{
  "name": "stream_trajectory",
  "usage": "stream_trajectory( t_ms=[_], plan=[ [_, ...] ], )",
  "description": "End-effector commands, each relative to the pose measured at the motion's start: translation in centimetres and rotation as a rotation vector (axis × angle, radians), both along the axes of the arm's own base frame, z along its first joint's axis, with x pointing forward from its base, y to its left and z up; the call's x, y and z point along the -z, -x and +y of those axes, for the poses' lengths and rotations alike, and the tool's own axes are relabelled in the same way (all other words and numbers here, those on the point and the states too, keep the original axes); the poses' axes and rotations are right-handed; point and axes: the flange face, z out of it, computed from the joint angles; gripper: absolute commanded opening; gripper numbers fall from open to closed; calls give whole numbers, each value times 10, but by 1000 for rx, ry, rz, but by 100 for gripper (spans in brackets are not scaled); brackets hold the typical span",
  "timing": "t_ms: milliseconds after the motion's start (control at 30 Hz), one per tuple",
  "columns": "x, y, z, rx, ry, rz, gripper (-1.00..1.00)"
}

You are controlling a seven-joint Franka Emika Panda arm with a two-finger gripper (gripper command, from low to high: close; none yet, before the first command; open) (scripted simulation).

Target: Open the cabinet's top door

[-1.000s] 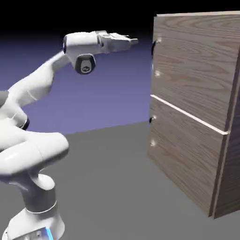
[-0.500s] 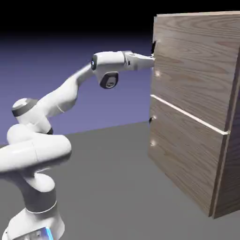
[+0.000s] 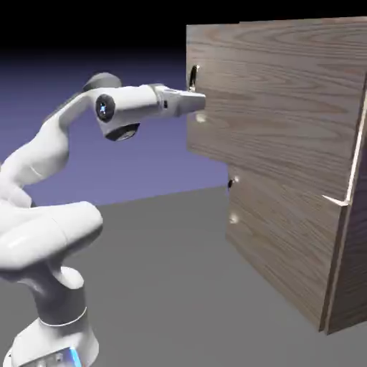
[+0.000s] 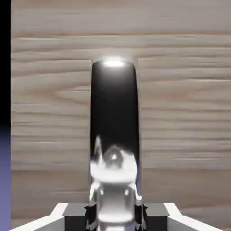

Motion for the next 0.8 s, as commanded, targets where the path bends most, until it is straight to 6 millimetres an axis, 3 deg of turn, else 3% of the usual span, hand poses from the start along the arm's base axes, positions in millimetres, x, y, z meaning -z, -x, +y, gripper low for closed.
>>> stream_trajectory(
  t_ms=[0,267,767],
  plan=[
    [0,10,-9,-27,0,1,-100],
    [0,69,-76,-213,0,1,-100],
    [0,125,-175,-451,0,1,-100]
  ],
)
